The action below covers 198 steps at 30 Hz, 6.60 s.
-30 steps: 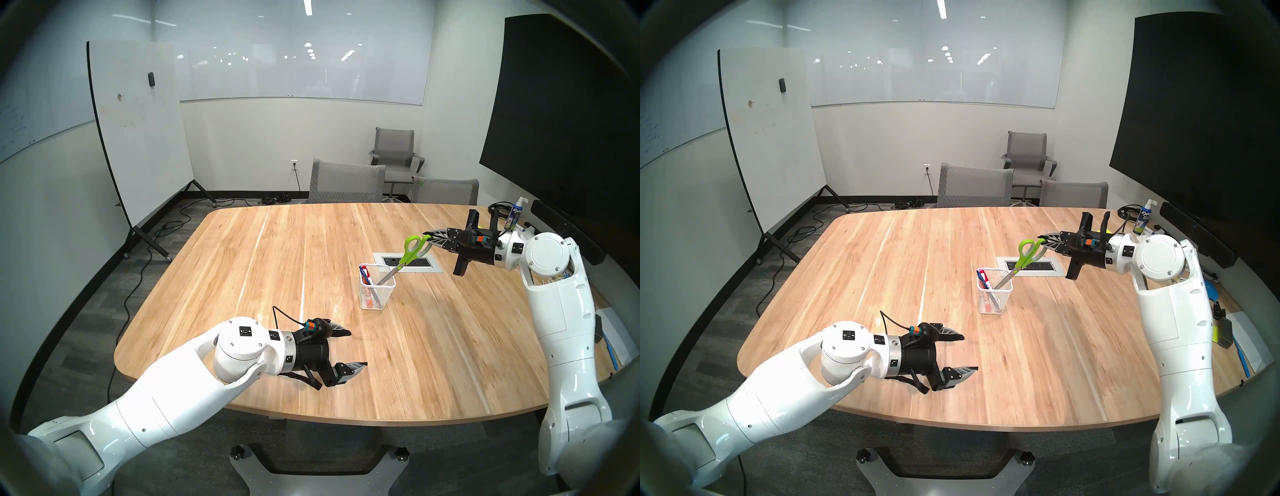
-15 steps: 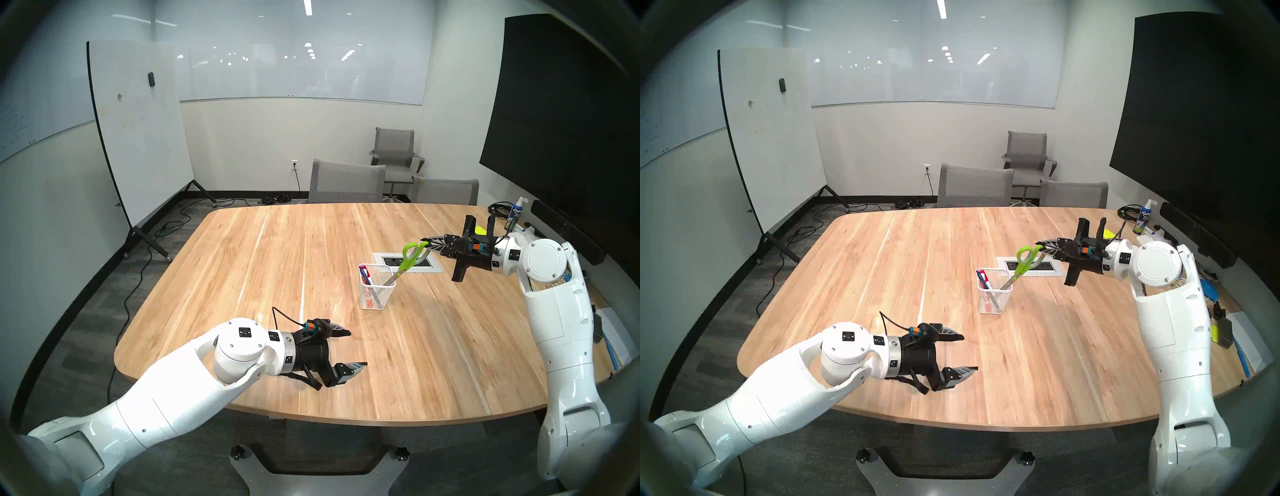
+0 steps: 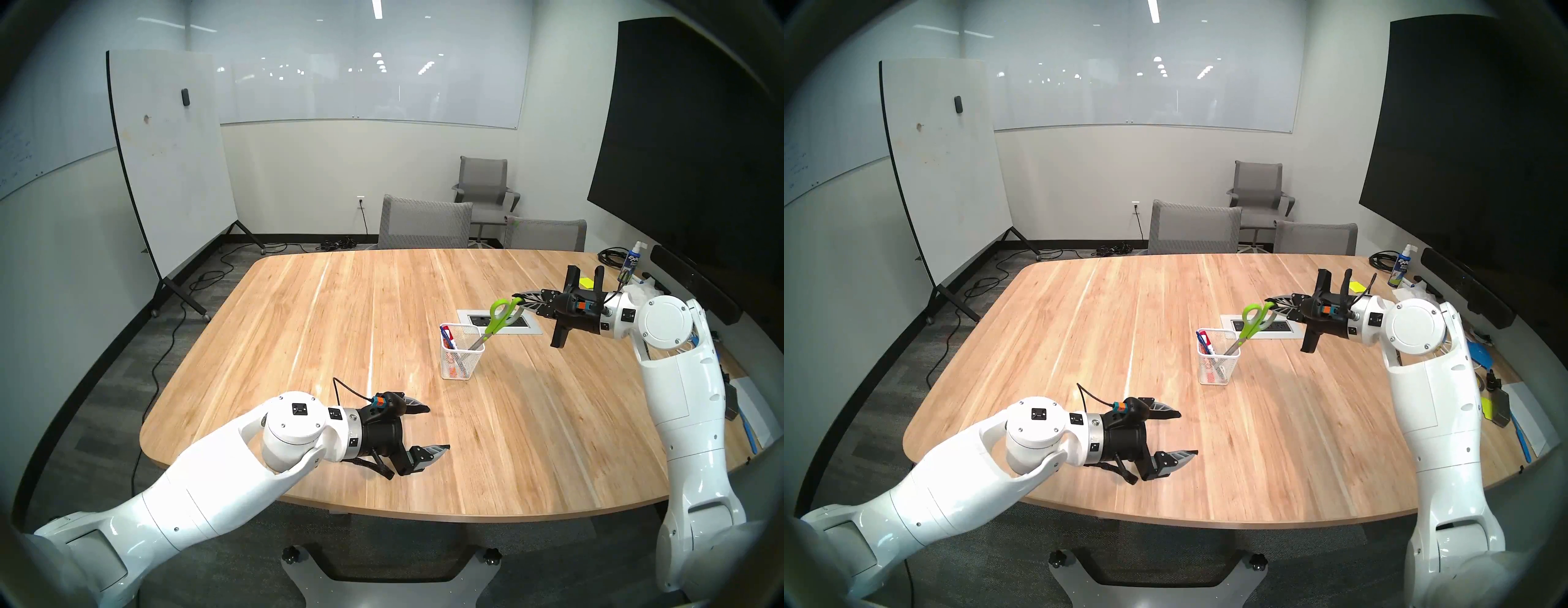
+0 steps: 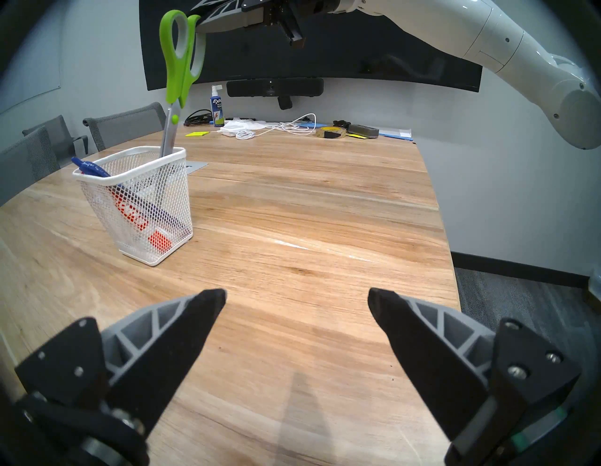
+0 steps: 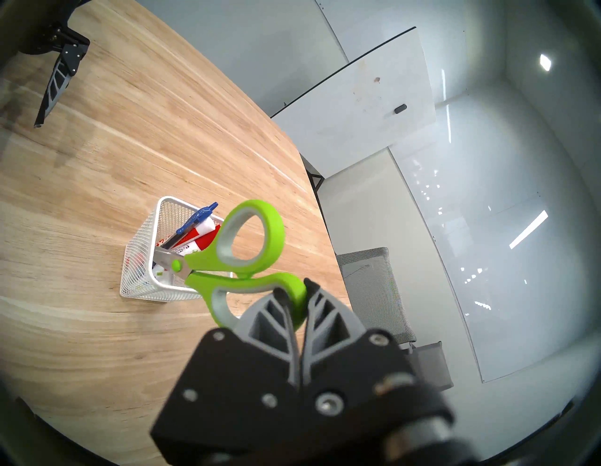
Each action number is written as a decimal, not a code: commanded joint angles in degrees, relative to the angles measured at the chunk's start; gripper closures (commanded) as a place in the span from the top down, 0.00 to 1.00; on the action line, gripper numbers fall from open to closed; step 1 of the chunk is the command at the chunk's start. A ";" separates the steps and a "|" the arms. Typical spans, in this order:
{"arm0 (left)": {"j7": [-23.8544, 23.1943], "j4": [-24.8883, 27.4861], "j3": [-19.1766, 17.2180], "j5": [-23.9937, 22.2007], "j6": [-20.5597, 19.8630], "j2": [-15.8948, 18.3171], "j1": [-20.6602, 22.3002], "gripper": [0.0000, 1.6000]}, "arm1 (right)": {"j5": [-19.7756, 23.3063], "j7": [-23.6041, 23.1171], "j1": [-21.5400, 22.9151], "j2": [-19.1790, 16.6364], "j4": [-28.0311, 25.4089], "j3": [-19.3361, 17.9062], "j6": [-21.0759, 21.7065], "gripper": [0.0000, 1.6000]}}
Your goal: Place the pen, the marker, and the scissors into the pen holder
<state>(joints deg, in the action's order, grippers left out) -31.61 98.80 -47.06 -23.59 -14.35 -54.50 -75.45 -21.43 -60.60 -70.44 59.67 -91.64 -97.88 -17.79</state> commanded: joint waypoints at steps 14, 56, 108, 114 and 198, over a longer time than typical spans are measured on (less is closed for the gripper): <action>0.10 0.63 -0.42 -0.37 0.57 -0.13 0.01 1.00 | -1.77 1.20 -0.52 0.69 -2.36 0.10 -0.35 0.00; 0.34 0.94 -0.67 -0.75 1.96 0.68 -1.36 1.00 | -7.01 2.00 -2.41 3.68 -4.36 1.23 -2.32 0.00; 0.21 -0.29 -0.46 -1.26 3.90 0.87 -1.90 1.00 | -10.19 1.66 -2.37 5.57 -4.05 1.89 -3.23 1.00; 0.18 -0.38 -0.40 -1.20 3.98 0.86 -1.80 1.00 | -9.91 1.09 -1.95 5.41 -4.27 1.79 -2.98 1.00; 24.62 9.39 -6.18 5.10 -0.91 4.42 -9.95 1.00 | 12.36 -22.02 -5.60 0.47 2.22 -13.40 37.37 1.00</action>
<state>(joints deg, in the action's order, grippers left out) -11.58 106.44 -52.30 -19.16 -12.66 -47.79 -85.75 -8.82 -84.92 -76.24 58.19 -89.07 -110.64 15.84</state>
